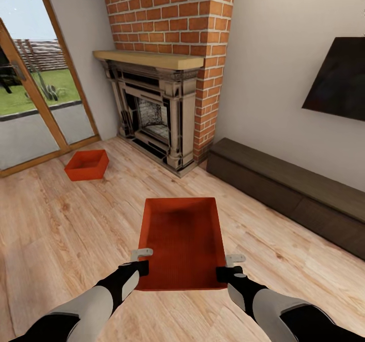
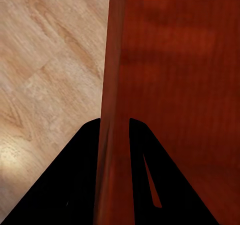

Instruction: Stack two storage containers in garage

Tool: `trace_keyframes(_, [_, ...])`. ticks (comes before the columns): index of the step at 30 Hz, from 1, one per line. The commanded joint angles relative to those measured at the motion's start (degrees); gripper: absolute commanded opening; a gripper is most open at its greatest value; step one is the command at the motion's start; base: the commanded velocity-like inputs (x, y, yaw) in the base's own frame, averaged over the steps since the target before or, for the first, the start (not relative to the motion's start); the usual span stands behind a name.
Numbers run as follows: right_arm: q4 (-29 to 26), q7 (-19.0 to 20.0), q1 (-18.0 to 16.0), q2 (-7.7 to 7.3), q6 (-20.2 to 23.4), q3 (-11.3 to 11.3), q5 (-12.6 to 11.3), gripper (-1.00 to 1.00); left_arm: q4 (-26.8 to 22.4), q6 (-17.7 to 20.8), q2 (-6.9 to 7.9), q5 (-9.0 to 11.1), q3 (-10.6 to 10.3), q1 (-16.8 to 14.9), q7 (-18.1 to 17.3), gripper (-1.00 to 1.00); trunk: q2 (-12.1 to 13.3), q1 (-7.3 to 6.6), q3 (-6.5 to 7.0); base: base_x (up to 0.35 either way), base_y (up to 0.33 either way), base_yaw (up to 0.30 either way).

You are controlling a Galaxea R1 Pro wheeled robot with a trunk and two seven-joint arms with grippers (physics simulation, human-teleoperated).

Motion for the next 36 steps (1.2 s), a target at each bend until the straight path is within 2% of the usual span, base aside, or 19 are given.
trace_keyframes(1, [0.36, -4.53, -0.05, 0.01, -0.37, -0.07, -1.53, -1.00, -0.31, 0.13, -0.02, -0.96, 0.35, -0.04, 2.14, -1.00, -0.11, 0.03, 0.00, 0.000, 0.000, 0.000])
trace_keyframes(36, [0.36, -4.61, -0.03, 0.11, -0.37, -0.07, -1.53, -1.00, -0.27, 0.13, 0.11, -0.96, 0.37, -0.05, 2.14, -1.00, -0.11, 0.03, 3.21, 0.000, 0.000, 0.000])
